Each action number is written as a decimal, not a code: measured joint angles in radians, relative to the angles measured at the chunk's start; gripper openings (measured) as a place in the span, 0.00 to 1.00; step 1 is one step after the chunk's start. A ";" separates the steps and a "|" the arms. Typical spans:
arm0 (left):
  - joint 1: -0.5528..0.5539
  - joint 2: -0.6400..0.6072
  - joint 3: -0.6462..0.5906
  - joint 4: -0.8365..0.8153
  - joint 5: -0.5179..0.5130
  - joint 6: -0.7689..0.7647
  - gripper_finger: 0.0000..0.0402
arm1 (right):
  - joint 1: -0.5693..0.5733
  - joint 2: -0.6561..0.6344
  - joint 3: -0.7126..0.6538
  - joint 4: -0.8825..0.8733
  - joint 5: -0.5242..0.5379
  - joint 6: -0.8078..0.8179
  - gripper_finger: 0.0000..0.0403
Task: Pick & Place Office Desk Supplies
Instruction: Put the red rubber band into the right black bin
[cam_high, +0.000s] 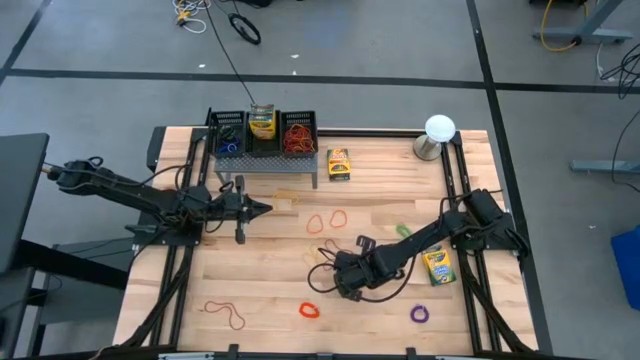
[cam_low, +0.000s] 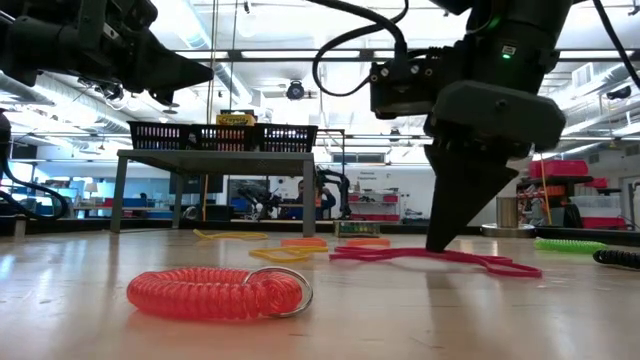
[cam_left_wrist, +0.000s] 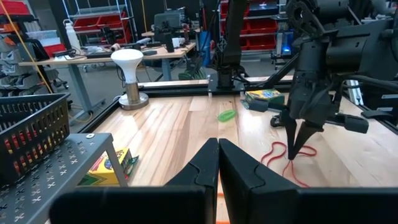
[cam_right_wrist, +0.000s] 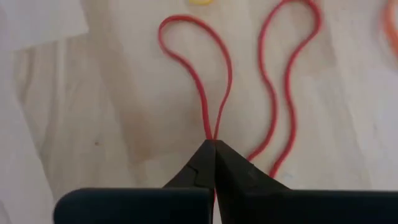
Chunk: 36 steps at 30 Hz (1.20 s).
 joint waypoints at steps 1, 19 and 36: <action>0.000 0.000 0.000 0.000 0.000 0.000 0.05 | 0.003 0.000 0.000 -0.001 0.018 0.000 0.01; 0.000 0.000 0.000 0.000 0.000 0.000 0.05 | 0.054 -0.035 0.141 -0.241 0.430 -0.002 0.00; 0.001 0.000 0.000 0.002 0.000 0.000 0.05 | -0.208 -0.248 0.165 0.053 0.488 -0.366 0.00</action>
